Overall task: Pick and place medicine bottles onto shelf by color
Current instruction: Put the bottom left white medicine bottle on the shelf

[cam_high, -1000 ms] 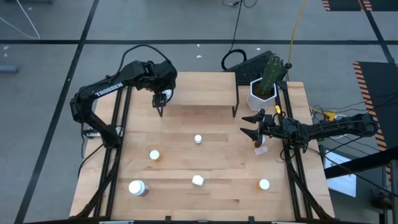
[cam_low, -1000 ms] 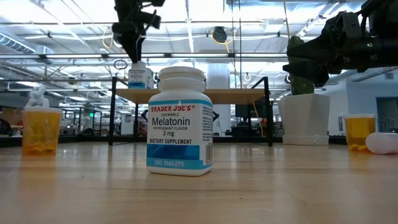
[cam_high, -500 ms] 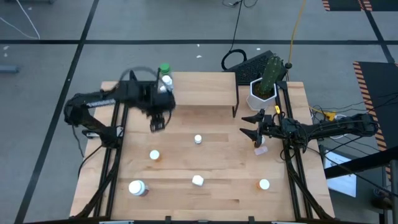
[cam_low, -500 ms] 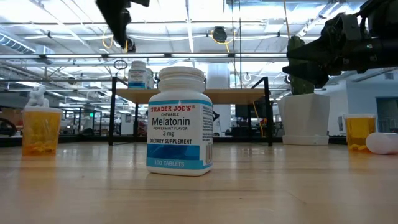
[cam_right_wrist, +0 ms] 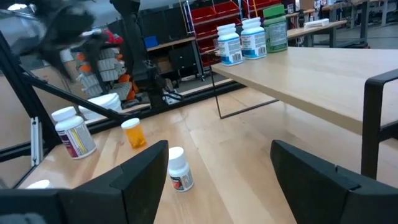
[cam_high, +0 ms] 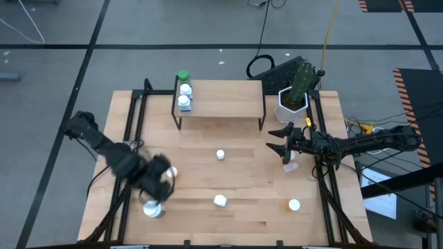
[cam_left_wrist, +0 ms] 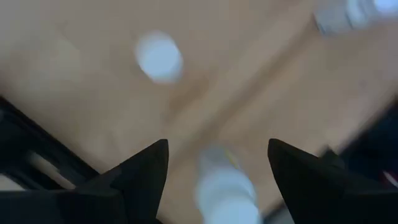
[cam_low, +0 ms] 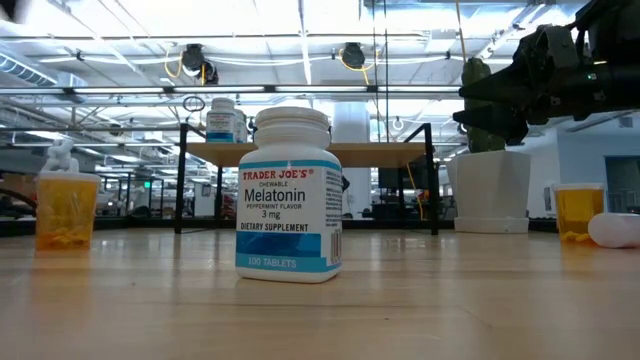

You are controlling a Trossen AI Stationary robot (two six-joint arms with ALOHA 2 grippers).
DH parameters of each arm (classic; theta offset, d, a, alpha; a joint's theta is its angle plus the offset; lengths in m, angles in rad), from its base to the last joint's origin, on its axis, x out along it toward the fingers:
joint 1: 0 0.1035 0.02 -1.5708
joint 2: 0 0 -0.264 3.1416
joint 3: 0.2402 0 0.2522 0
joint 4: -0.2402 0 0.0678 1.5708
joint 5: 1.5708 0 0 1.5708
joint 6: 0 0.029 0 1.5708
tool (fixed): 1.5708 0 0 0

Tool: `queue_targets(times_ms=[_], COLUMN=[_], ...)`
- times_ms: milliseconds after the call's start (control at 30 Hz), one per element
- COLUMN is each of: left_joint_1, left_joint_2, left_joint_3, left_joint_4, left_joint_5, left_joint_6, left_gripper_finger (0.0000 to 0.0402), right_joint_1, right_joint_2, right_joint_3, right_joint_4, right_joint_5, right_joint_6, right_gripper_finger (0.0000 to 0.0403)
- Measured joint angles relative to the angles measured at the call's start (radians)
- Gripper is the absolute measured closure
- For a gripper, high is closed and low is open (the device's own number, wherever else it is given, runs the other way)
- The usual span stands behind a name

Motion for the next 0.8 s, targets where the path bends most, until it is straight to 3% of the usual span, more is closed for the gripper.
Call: queue_targets(times_ms=[100, 333, 500, 800], left_joint_1=[-0.121, -0.278, -0.333, -0.353], left_joint_2=[0.004, 0.002, 0.003, 0.009], left_joint_3=[-0.023, -0.077, -0.141, -0.197], left_joint_4=[0.04, 0.127, 0.221, 0.246], left_joint_5=[0.004, -0.084, -0.065, -0.053], left_joint_6=[-0.133, -0.323, -0.419, -0.48], left_gripper_finger=[0.0124, 0.0124, 0.0124, 0.0124], right_joint_1=[0.002, 0.058, 0.075, 0.057], right_joint_2=[0.008, 0.028, 0.038, 0.038], right_joint_3=[0.0, 0.0, 0.0, 0.0], right_joint_4=[0.0, 0.0, 0.038, 0.085], right_joint_5=[0.0, 0.001, 0.005, 0.007], right_joint_6=[0.02, 0.076, 0.064, -0.027], right_gripper_finger=[0.0124, 0.0124, 0.0124, 0.0124])
